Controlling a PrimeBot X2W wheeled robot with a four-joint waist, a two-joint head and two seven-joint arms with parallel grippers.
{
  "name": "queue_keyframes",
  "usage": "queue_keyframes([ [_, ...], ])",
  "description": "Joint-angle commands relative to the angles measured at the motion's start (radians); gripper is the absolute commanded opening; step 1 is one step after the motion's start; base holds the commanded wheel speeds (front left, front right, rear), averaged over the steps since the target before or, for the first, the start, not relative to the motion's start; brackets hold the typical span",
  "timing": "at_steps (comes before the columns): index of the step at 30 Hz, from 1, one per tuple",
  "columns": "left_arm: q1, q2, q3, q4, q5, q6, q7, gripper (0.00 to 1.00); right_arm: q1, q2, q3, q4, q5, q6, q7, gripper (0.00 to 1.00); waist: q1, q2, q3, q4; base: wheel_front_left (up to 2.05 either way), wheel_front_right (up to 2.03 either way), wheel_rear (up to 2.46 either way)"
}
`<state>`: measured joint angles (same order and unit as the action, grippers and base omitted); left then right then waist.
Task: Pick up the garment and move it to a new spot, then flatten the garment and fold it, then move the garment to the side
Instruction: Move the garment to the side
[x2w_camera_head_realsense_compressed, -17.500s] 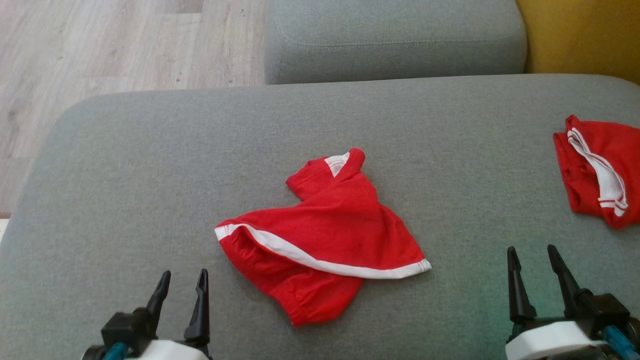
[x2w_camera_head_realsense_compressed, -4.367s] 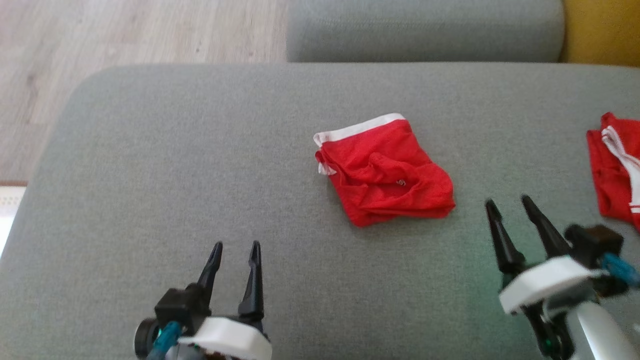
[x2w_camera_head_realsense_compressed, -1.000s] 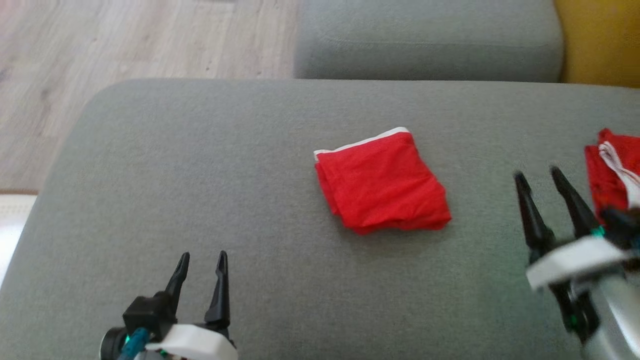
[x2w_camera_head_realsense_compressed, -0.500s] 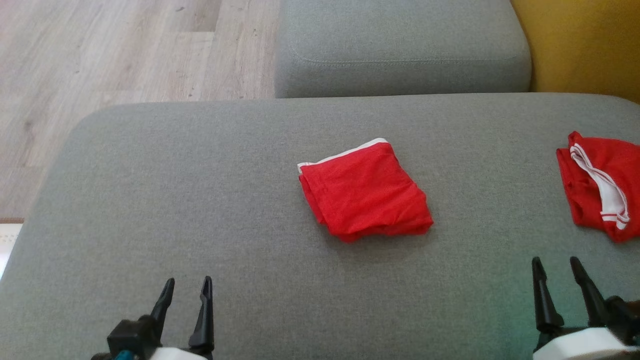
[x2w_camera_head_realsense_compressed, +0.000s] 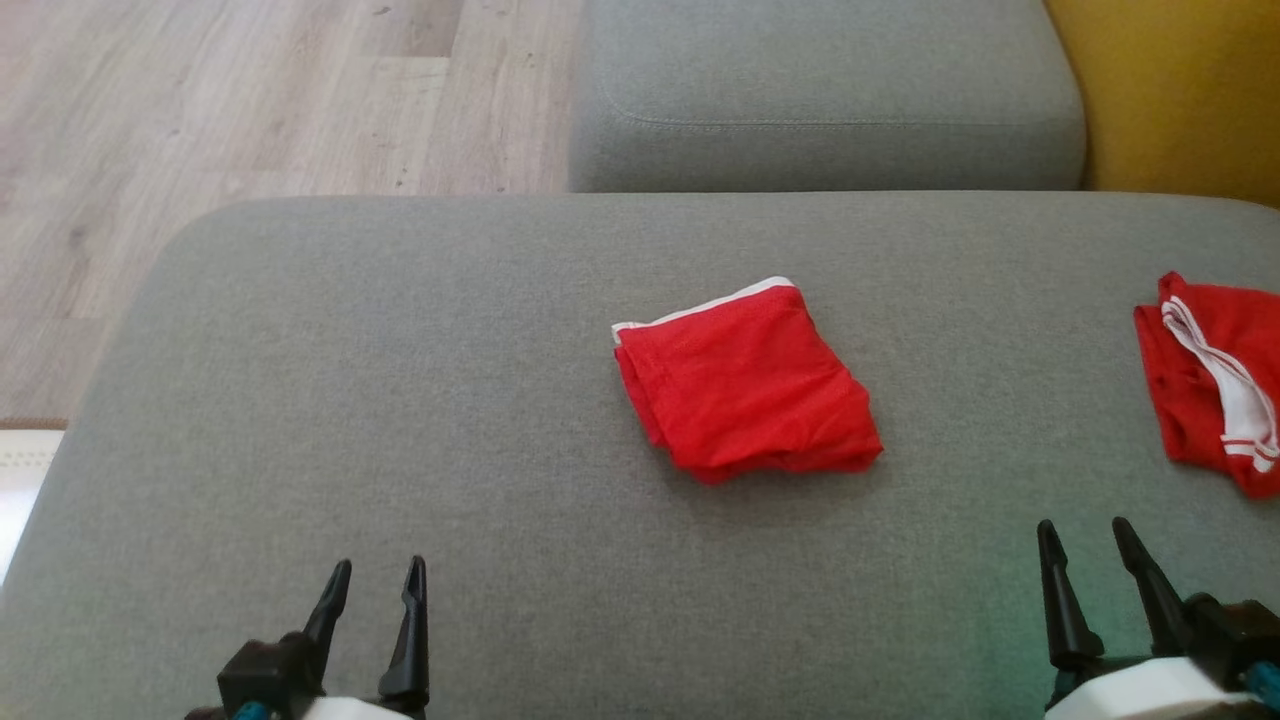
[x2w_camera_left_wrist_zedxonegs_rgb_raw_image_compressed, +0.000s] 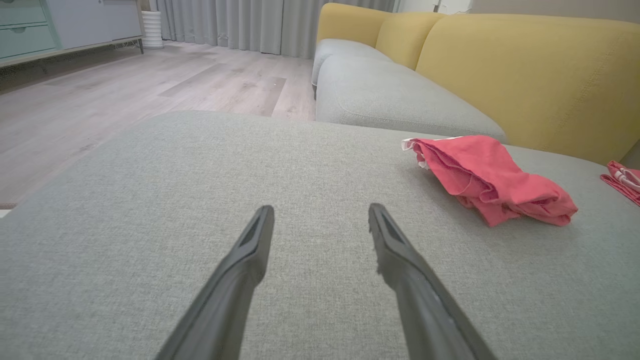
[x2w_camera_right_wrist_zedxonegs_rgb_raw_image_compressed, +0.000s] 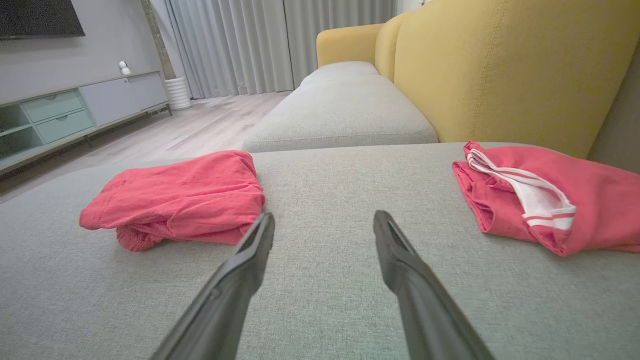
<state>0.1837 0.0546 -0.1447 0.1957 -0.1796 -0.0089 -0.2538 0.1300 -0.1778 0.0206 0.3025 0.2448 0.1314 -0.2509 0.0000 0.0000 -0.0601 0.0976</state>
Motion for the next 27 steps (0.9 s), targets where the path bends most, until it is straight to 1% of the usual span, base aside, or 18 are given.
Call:
queue_keyframes([
  [1,-0.036,-0.004,0.036,-0.031,-0.001,0.001,-0.008,1.0,-0.061,-0.031,0.02,-0.022,0.0,-0.001,-0.011,1.0,0.0,0.0,0.001,0.007,0.0,0.0,0.0],
  [3,-0.037,-0.004,0.033,-0.032,-0.004,0.003,-0.008,1.0,-0.063,-0.034,0.025,-0.018,0.001,-0.001,-0.011,1.0,0.0,0.0,0.003,0.012,0.0,0.0,0.0],
  [7,-0.043,-0.004,0.026,-0.042,-0.012,0.006,-0.008,1.0,-0.097,-0.051,0.051,-0.021,0.042,-0.001,0.007,1.0,0.0,0.0,0.019,0.021,0.0,0.0,0.0],
  [9,-0.049,-0.004,0.02,-0.046,-0.013,0.007,-0.008,1.0,-0.136,-0.07,0.066,-0.038,0.074,-0.001,0.047,1.0,0.0,0.0,0.032,0.025,0.0,0.0,0.0],
  [11,-0.061,-0.004,0.01,-0.048,-0.012,0.005,-0.008,1.0,-0.182,-0.095,0.091,-0.062,0.114,-0.001,0.116,1.0,0.0,0.0,0.048,0.034,0.0,0.0,0.0],
  [12,-0.061,-0.004,0.01,-0.048,-0.012,0.005,-0.008,1.0,-0.182,-0.095,0.091,-0.062,0.114,-0.001,0.116,1.0,0.0,0.0,0.048,0.034,0.0,0.0,0.0],
  [16,-0.105,-0.004,-0.015,-0.045,-0.008,-0.004,-0.008,1.0,-0.297,-0.159,0.137,-0.089,0.181,-0.001,0.296,1.0,0.0,0.0,0.106,0.063,0.0,0.0,0.0],
  [19,-0.15,-0.004,-0.038,-0.029,-0.005,-0.012,-0.008,1.0,-0.396,-0.187,0.165,-0.066,0.223,-0.001,0.439,1.0,0.0,0.0,0.153,0.091,0.0,0.0,0.0],
  [23,-0.228,-0.004,-0.072,0.001,-0.001,-0.029,-0.008,1.0,-0.518,-0.197,0.19,0.011,0.257,-0.001,0.581,1.0,0.0,0.0,0.209,0.138,0.0,0.0,0.0],
  [27,-0.298,-0.004,-0.112,0.022,-0.009,-0.035,-0.008,1.0,-0.609,-0.188,0.206,0.111,0.279,-0.001,0.658,1.0,0.0,0.0,0.254,0.184,0.0,0.0,0.0],
])
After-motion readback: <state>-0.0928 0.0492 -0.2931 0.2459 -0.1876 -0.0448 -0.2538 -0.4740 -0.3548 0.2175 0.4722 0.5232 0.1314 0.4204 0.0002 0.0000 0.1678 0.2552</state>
